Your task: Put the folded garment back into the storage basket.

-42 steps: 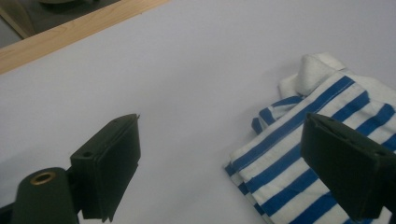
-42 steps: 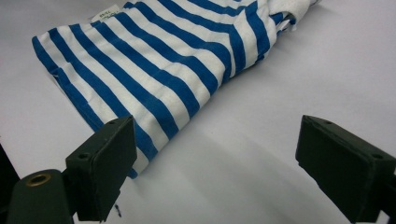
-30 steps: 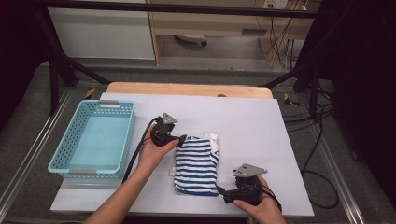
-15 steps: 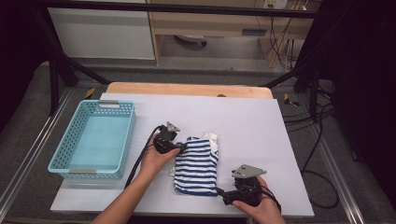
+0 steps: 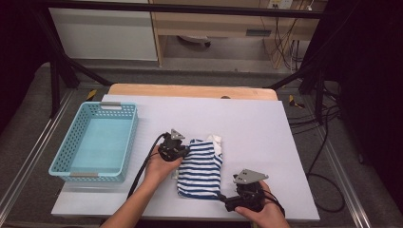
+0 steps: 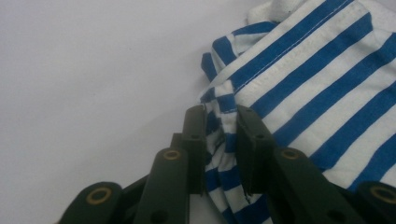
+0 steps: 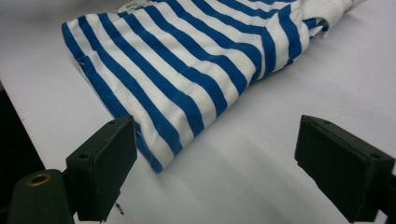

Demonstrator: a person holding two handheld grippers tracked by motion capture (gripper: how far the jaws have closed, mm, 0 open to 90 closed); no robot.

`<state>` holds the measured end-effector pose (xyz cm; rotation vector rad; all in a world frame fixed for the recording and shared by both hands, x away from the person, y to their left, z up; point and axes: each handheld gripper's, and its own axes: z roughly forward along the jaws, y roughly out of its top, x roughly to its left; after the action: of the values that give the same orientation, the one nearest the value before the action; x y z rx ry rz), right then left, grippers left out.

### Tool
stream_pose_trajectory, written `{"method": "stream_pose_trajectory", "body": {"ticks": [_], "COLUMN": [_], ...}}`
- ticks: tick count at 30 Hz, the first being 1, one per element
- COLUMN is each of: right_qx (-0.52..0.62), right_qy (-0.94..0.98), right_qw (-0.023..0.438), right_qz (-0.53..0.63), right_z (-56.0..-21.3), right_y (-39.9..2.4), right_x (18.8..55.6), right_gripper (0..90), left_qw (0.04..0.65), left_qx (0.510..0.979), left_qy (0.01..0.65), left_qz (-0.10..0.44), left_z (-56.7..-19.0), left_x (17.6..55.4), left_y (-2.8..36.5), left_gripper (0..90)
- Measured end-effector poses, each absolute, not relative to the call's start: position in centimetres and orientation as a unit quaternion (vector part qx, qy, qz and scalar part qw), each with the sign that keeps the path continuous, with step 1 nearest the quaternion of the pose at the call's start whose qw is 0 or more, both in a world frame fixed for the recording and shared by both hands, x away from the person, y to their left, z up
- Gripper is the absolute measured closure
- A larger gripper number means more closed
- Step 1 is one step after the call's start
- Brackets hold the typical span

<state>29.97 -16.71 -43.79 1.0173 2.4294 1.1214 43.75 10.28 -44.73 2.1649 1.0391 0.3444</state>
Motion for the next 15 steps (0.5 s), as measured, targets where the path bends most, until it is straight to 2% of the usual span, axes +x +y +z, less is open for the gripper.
{"method": "stream_pose_trajectory", "body": {"ticks": [4,5,8,9,10,15], "right_qx": [0.343,0.336,0.33,0.321,0.321,0.309], "right_qy": [0.847,0.852,0.858,0.864,0.864,0.873], "right_qw": [0.129,0.125,0.119,0.119,0.119,0.113], "right_qz": [0.384,0.381,0.376,0.371,0.371,0.36], "right_z": [-43.8,-43.8,-43.8,-43.9,-43.9,-44.1], "right_y": [-16.3,-16.0,-15.7,-15.5,-15.5,-15.3], "right_x": [29.8,29.6,29.5,29.3,29.3,29.3], "right_gripper": [16.9,20.8,24.4,30.6,30.6,44.9], "left_qw": [0.351,0.352,0.351,0.349,0.349,0.354], "left_qx": [0.836,0.835,0.835,0.836,0.836,0.833], "left_qy": [0.402,0.403,0.404,0.403,0.403,0.406], "left_qz": [0.131,0.129,0.129,0.131,0.131,0.126], "left_z": [-44.7,-44.7,-44.6,-44.6,-44.6,-44.2], "left_x": [43.7,43.7,43.8,43.7,43.7,43.9], "left_y": [10.2,10.2,10.2,10.2,10.2,10.6], "left_gripper": [82.0,83.0,84.7,85.0,85.1,85.5]}}
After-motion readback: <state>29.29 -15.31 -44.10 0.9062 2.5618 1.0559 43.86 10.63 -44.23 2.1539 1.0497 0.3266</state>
